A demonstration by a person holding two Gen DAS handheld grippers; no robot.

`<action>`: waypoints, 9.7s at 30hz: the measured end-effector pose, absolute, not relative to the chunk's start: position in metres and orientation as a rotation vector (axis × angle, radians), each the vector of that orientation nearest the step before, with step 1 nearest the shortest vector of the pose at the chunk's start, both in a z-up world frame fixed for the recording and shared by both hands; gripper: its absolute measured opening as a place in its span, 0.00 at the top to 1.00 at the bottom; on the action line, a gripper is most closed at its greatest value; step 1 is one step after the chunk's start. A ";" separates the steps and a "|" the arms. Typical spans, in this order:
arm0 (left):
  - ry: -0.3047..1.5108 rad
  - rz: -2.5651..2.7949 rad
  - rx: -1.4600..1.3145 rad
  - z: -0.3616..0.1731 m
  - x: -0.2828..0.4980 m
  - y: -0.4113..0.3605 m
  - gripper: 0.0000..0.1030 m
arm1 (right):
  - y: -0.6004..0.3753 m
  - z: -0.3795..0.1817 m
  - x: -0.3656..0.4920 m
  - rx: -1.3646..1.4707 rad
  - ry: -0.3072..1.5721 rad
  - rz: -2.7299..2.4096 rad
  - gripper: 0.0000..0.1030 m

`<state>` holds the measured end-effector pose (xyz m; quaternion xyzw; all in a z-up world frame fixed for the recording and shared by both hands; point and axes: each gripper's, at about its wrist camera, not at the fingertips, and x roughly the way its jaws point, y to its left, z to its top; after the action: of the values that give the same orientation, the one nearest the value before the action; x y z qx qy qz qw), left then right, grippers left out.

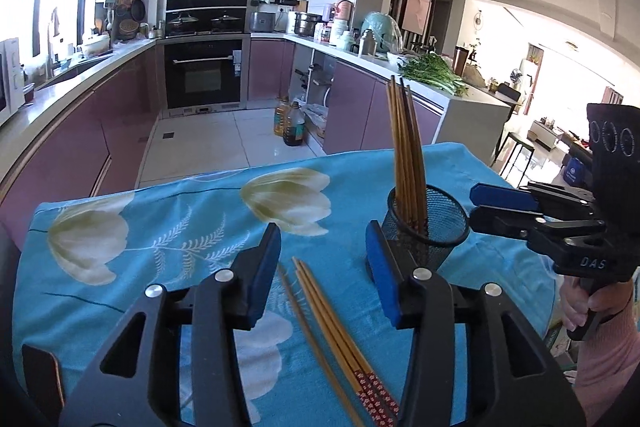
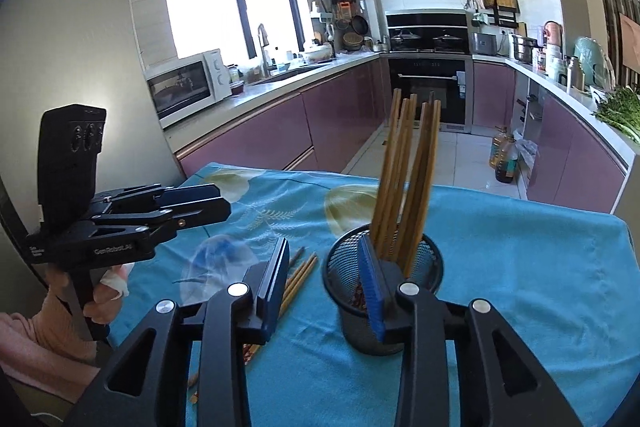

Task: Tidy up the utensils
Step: 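Move both grippers back over the remaining chopsticks on the cloth, then close the left gripper on a chopstick while the right gripper grasps another, then lift both chopsticks upright and insert them into the black mesh cup, then open both grippers to drop the chopsticks into the cup, then move both grippers back toward the last two chopsticks on the cloth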

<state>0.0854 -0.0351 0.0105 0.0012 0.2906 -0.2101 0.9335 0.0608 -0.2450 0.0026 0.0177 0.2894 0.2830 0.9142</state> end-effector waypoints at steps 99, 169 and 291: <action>0.932 -0.404 0.054 -0.112 0.100 -0.045 0.88 | -0.163 -0.100 0.078 -0.100 0.888 0.492 0.80; 0.668 -0.643 -0.093 0.012 0.061 -0.023 0.93 | -0.233 -0.011 0.050 0.141 0.641 0.602 0.94; 0.719 -0.245 0.055 -0.069 0.057 -0.020 0.28 | -0.174 -0.091 0.050 -0.013 0.853 0.615 0.62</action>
<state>0.0570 -0.0200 -0.0689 0.0268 0.3508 -0.1194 0.9284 0.0502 -0.1744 -0.0907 -0.0060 0.4070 0.2937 0.8649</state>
